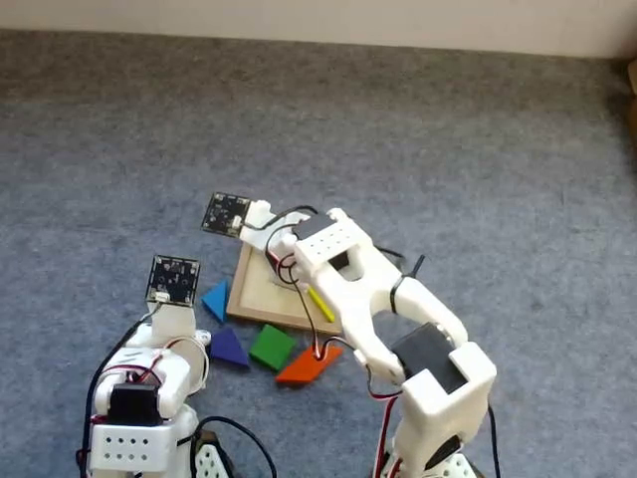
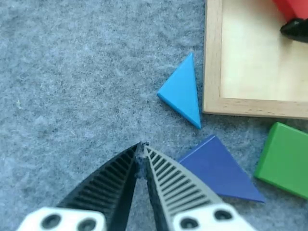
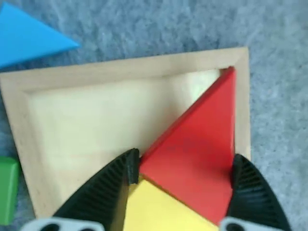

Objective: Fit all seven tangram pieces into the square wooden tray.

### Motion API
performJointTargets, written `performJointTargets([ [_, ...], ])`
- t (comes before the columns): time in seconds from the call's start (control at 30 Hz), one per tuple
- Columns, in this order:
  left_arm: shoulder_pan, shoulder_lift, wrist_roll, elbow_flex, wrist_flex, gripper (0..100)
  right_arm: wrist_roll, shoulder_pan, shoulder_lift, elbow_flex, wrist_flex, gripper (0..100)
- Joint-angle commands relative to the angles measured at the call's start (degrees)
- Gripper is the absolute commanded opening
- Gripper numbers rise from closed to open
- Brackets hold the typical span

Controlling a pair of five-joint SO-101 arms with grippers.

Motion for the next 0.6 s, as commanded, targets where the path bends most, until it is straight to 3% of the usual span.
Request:
performJointTargets([
  [0.0, -0.6, -3.0, 0.3, 1.1, 0.3, 1, 0.4, 2.0, -0.9, -3.3, 0.5, 29.3],
  [0.47, -0.6, -3.0, 0.3, 1.1, 0.3, 1, 0.1, 2.2, -9.0, -2.7, 0.7, 29.3],
  [0.57, -0.6, -3.0, 0.3, 1.1, 0.3, 1, -4.0, 3.2, -10.4, -3.1, 2.9, 29.3],
])
